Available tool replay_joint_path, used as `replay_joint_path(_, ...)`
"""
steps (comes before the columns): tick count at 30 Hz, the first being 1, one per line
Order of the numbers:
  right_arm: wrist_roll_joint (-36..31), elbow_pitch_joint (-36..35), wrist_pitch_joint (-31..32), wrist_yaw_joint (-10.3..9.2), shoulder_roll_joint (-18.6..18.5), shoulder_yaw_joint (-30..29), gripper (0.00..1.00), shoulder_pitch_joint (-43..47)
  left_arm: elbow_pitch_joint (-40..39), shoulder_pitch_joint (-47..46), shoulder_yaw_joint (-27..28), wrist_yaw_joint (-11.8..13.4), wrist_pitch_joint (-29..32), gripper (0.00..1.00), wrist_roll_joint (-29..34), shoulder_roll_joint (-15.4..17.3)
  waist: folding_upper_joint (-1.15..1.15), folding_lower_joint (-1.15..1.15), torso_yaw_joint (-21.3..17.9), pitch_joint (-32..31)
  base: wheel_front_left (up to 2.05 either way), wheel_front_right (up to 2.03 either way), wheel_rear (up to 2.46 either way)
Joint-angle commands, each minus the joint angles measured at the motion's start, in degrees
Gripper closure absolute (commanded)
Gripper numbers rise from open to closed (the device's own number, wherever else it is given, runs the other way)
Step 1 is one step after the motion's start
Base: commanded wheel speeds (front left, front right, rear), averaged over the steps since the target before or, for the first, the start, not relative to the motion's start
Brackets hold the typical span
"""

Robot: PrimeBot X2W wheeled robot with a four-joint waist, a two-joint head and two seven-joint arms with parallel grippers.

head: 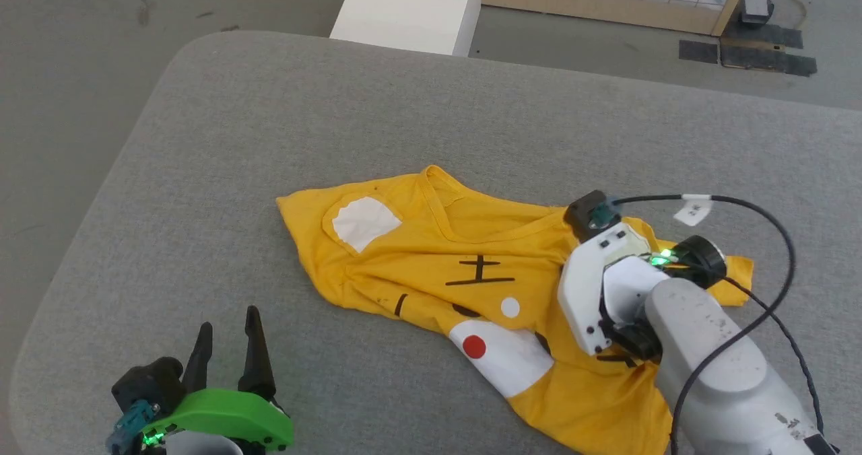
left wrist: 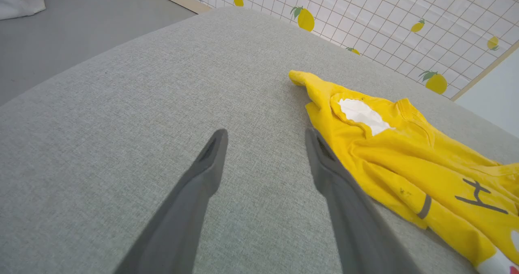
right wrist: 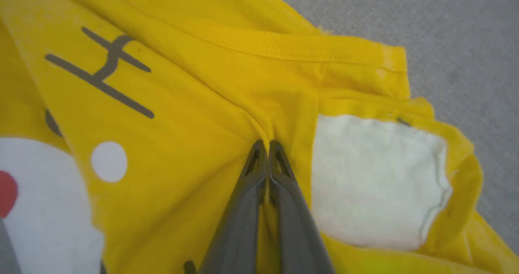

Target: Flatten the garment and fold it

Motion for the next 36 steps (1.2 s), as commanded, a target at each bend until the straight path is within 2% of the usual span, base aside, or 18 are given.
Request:
replay_joint_path(1,-0.02,0.69,-1.52,-0.12,-0.55,-1.91,1.0,-0.27,0.1,-1.17,0.21,-0.39,0.13,0.0,0.0,0.18,0.0,0.0,-0.82,0.37,0.0,0.0,0.0)
replay_joint_path(7,0.19,-4.89,-6.08,-0.12,-3.39,-12.21,1.0,3.15,-0.28,-0.64,0.91,-0.5,0.09,0.0,-0.87,0.56,0.0,0.0,-3.87,0.66,0.0,0.0,0.0)
replay_joint_path(12,-2.1,-13.77,-5.65,-0.12,-5.43,-23.38,1.0,11.4,-0.78,-0.18,1.56,-0.31,0.19,0.0,-1.13,1.35,0.0,0.0,-6.43,0.78,0.0,0.0,0.0)
replay_joint_path(16,-5.78,-21.63,-2.98,-0.12,-4.06,-31.02,0.98,20.48,-1.35,-0.2,1.86,-0.2,0.58,0.0,-1.35,1.92,0.0,0.0,-7.9,1.1,0.0,0.0,0.0)
replay_joint_path(18,-6.85,-24.23,-2.46,-0.12,-2.31,-33.28,0.89,23.93,-1.49,-0.29,1.89,-0.26,0.83,0.0,-1.48,2.15,0.0,0.0,-8.39,1.36,0.0,0.0,0.0)
replay_joint_path(21,-7.9,-26.56,-3.12,-0.12,0.65,-34.58,0.91,26.97,-1.66,-0.46,1.96,-0.38,1.18,0.0,-1.86,2.34,0.0,0.0,-9.01,1.68,0.0,0.0,0.0)
replay_joint_path(22,-8.14,-26.99,-3.69,-0.12,1.28,-34.62,0.87,27.29,-1.67,-0.49,2.02,-0.42,1.27,0.0,-1.98,2.42,0.0,0.0,-9.18,1.71,0.0,0.0,0.0)
replay_joint_path(23,-8.14,-27.43,-4.45,-0.12,1.93,-34.77,0.71,27.36,-1.7,-0.51,2.07,-0.45,1.34,0.0,-2.08,2.51,0.0,0.0,-9.31,1.75,0.0,0.0,0.0)
replay_joint_path(24,-7.76,-28.03,-5.78,-0.12,2.8,-35.01,0.45,27.09,-1.74,-0.53,2.18,-0.44,1.4,0.0,-2.18,2.65,0.0,0.0,-9.52,1.78,0.0,0.0,0.0)
replay_joint_path(25,-7.51,-28.37,-6.54,-0.12,3.19,-34.9,0.05,26.84,-1.78,-0.54,2.23,-0.44,1.45,0.0,-2.24,2.74,0.0,0.0,-9.63,1.79,0.0,0.0,0.0)
replay_joint_path(26,-7.01,-28.8,-7.25,-0.12,3.55,-34.5,0.0,26.5,-1.82,-0.53,2.3,-0.42,1.5,0.0,-2.3,2.83,0.0,0.0,-9.76,1.78,0.0,0.0,0.0)
replay_joint_path(31,-0.94,-32.03,-7.9,-0.12,4.16,-34.25,0.0,25.13,-2.08,-0.37,2.47,-0.33,1.53,0.0,-2.43,3.2,0.0,0.0,-10.3,1.41,0.0,0.0,0.0)
replay_joint_path(36,6.56,-38.39,-8.56,-0.12,4.2,-34.34,0.0,26.91,-3.35,-0.53,2.26,-0.26,0.98,0.0,-2.22,3.15,0.0,0.0,-10.36,0.64,0.0,0.0,0.0)
